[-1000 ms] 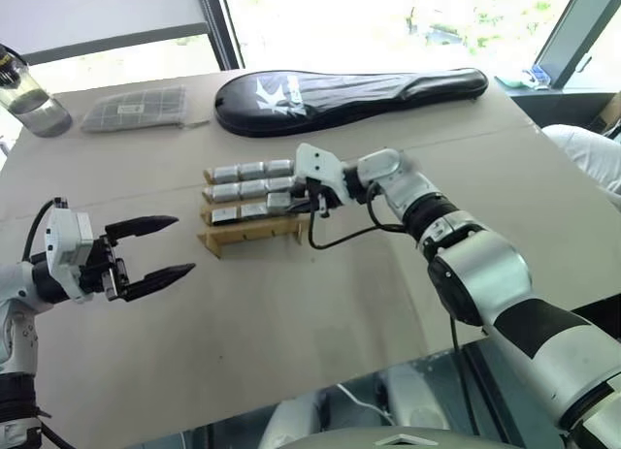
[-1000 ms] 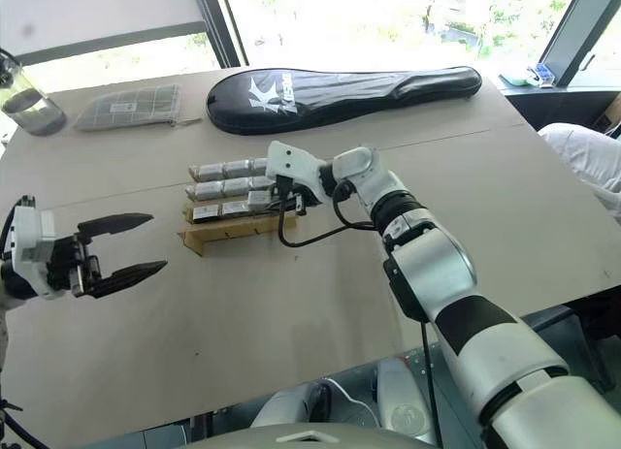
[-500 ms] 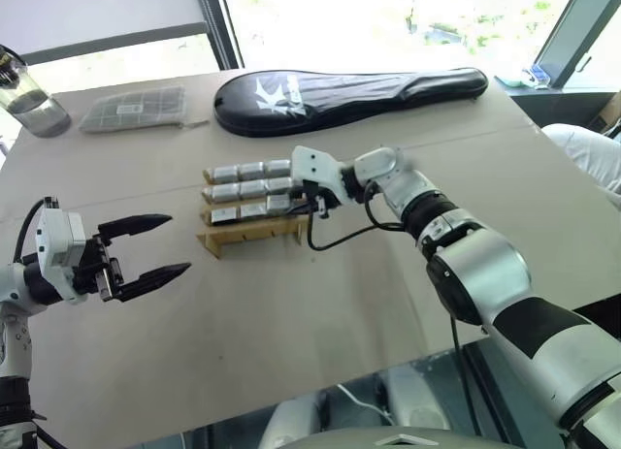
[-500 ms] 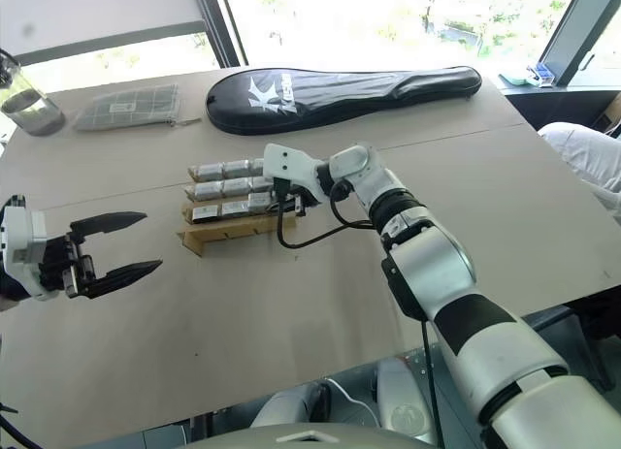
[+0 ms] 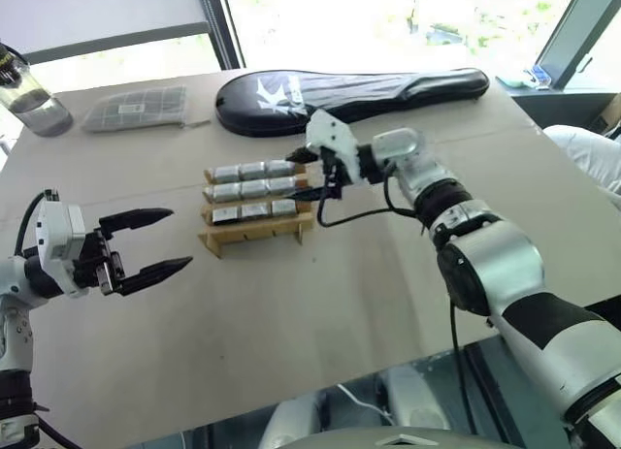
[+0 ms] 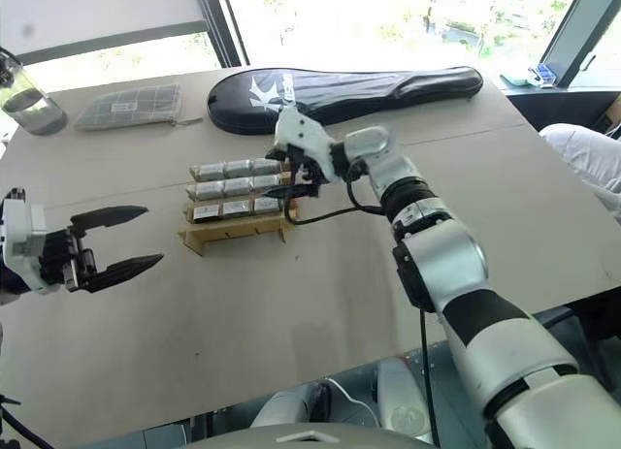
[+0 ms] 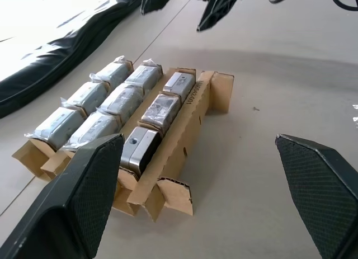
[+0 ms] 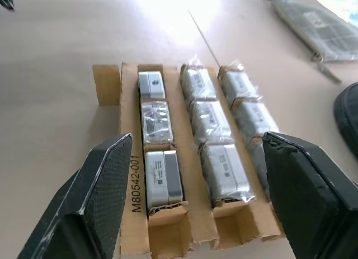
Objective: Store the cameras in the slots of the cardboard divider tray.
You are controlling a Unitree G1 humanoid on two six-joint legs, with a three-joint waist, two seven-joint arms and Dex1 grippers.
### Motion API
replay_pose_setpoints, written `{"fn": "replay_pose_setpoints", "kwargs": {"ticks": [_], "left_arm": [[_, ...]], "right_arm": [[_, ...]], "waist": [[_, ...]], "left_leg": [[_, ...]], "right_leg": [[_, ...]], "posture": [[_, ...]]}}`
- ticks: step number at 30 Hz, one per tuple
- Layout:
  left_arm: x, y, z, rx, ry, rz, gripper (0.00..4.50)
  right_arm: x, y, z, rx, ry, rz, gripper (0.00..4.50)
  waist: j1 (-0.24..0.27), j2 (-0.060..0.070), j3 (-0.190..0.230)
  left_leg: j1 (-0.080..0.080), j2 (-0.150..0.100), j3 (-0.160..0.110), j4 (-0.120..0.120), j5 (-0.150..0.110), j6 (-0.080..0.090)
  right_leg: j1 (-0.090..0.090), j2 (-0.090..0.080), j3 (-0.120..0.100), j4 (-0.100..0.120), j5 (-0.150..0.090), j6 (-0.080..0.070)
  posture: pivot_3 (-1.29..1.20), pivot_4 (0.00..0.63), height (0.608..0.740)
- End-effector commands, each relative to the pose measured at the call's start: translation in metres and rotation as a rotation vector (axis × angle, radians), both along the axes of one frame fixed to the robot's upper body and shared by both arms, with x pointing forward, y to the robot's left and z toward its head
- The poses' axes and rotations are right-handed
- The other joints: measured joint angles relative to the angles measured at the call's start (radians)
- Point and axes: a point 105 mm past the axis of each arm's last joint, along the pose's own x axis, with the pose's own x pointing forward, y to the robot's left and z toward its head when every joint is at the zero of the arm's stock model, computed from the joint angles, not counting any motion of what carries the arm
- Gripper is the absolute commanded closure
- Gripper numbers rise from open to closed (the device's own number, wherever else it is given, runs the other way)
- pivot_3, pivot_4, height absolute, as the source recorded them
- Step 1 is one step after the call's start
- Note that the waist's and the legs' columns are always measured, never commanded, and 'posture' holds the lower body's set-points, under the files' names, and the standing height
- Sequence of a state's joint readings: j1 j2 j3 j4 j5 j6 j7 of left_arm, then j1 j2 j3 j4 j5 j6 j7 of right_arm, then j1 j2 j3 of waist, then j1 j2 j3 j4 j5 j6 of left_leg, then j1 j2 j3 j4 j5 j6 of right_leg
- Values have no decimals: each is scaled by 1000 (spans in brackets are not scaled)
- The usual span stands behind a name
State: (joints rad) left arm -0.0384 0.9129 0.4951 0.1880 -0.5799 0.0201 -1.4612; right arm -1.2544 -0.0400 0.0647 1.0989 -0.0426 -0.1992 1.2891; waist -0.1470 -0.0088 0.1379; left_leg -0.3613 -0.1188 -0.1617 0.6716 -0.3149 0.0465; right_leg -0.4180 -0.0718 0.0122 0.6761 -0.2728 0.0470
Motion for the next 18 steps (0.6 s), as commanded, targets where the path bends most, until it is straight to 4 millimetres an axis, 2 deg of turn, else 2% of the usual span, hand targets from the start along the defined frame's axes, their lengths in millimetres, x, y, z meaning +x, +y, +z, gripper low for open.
{"fn": "replay_pose_setpoints", "kwargs": {"ticks": [1,4,8,10,12,18], "left_arm": [[-7,-2,-10,-35,2,47,0],[-12,-8,-16,-68,7,77,0],[-24,-20,-31,-124,57,130,0],[-32,-30,-44,-153,97,172,0],[-37,-41,-56,-169,123,221,0],[-35,-65,-84,-125,114,365,0]], "right_arm": [[-25,-75,-15,112,52,-30,835],[-49,-110,-32,124,109,-155,835],[-69,-158,-54,139,181,-380,835],[-80,-182,-69,141,204,-505,835],[-92,-199,-80,150,219,-604,835],[-121,-229,-107,163,226,-818,835]], "waist": [[22,2,-3],[54,5,-1],[55,5,-1],[71,5,-3],[92,4,-5],[152,4,-6]], "left_leg": [[-1,0,-6,9,0,0],[-5,-5,-13,12,-4,5],[-12,-5,-7,12,-3,5],[-5,-4,-4,11,-3,4],[3,-1,0,6,-3,4],[5,-1,3,5,-3,4]], "right_leg": [[1,0,-1,1,0,0],[1,0,2,2,0,0],[-3,-2,3,0,0,0],[5,-1,4,-6,0,0],[12,0,6,-13,0,1],[12,0,8,-12,0,1]], "posture": [[0,150,740],[0,150,740],[0,150,740],[0,150,740],[0,150,740],[0,150,740]]}}
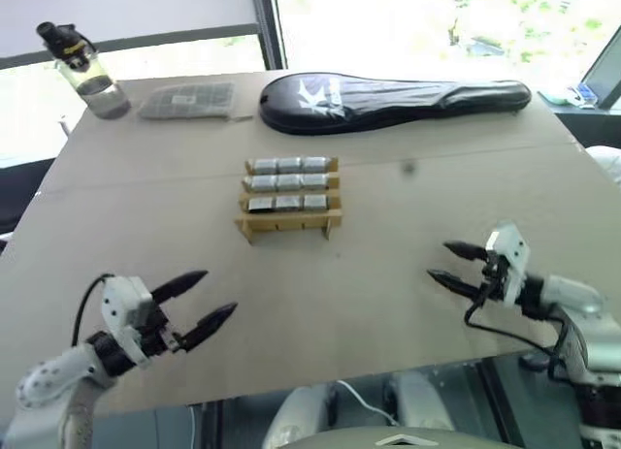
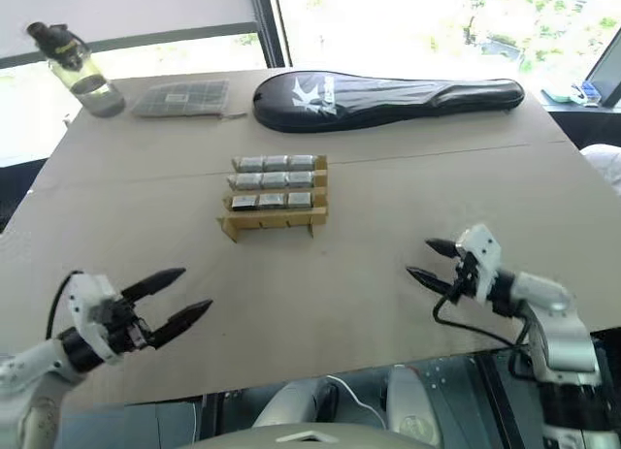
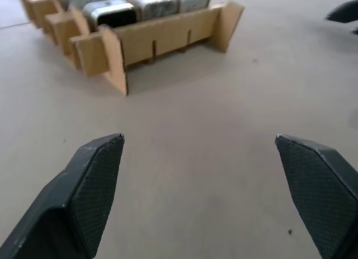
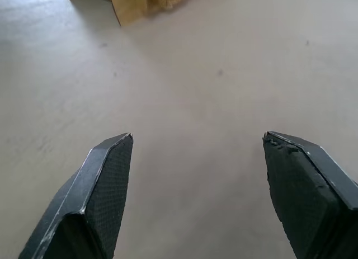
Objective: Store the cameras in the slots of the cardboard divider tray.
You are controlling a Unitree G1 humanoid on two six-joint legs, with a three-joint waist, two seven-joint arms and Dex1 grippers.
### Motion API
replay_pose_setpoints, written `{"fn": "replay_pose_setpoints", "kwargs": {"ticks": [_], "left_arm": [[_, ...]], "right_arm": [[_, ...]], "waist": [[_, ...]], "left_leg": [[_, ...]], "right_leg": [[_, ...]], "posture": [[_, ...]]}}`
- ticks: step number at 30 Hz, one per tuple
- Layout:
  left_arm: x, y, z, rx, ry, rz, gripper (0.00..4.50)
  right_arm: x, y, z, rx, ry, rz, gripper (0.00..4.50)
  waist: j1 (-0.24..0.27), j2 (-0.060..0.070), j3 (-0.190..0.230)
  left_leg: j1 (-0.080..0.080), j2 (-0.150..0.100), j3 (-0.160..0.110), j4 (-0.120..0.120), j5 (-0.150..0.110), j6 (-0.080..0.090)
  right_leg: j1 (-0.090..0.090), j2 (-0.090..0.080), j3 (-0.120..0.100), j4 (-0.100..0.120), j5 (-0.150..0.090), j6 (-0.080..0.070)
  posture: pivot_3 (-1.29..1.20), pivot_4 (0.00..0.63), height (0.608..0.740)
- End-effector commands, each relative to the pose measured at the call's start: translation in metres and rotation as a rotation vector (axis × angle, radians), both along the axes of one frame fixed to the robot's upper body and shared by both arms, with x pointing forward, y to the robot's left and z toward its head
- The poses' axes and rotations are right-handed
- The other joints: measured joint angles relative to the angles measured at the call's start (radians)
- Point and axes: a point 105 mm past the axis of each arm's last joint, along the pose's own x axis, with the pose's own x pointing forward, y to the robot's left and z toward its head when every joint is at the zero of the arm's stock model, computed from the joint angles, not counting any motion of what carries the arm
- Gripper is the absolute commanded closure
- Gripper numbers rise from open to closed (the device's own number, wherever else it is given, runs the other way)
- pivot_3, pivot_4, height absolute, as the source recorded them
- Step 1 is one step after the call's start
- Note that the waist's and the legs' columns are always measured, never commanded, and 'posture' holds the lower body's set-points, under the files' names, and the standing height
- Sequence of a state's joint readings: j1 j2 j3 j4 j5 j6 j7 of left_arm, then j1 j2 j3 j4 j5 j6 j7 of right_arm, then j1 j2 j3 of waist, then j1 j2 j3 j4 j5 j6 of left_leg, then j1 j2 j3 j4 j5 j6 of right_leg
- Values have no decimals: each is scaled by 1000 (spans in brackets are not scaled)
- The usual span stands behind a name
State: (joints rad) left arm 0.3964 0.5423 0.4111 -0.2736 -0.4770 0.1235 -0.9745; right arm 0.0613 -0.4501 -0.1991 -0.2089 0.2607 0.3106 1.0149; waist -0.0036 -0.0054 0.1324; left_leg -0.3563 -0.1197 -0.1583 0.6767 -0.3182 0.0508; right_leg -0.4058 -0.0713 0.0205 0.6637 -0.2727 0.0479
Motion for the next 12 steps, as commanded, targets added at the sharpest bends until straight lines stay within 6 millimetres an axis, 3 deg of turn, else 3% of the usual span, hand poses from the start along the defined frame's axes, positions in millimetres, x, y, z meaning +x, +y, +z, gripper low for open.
{"fn": "replay_pose_setpoints", "kwargs": {"ticks": [1,6,12], "left_arm": [[6,-15,-1,46,-45,47,0],[9,-29,-2,32,-62,56,0],[11,-33,-3,54,-60,24,0]], "right_arm": [[-8,-15,11,-4,-93,-104,835],[-14,-29,11,-10,-116,-198,835],[-16,-31,11,-16,-123,-209,835]], "waist": [[15,0,0],[17,-1,-1],[17,-1,-1]], "left_leg": [[0,0,1,0,0,0],[1,0,2,-1,0,0],[4,1,4,-6,0,0]], "right_leg": [[0,0,1,0,0,0],[0,0,2,-1,0,1],[0,1,4,-1,0,1]], "posture": [[0,150,740],[0,150,740],[0,150,740]]}}
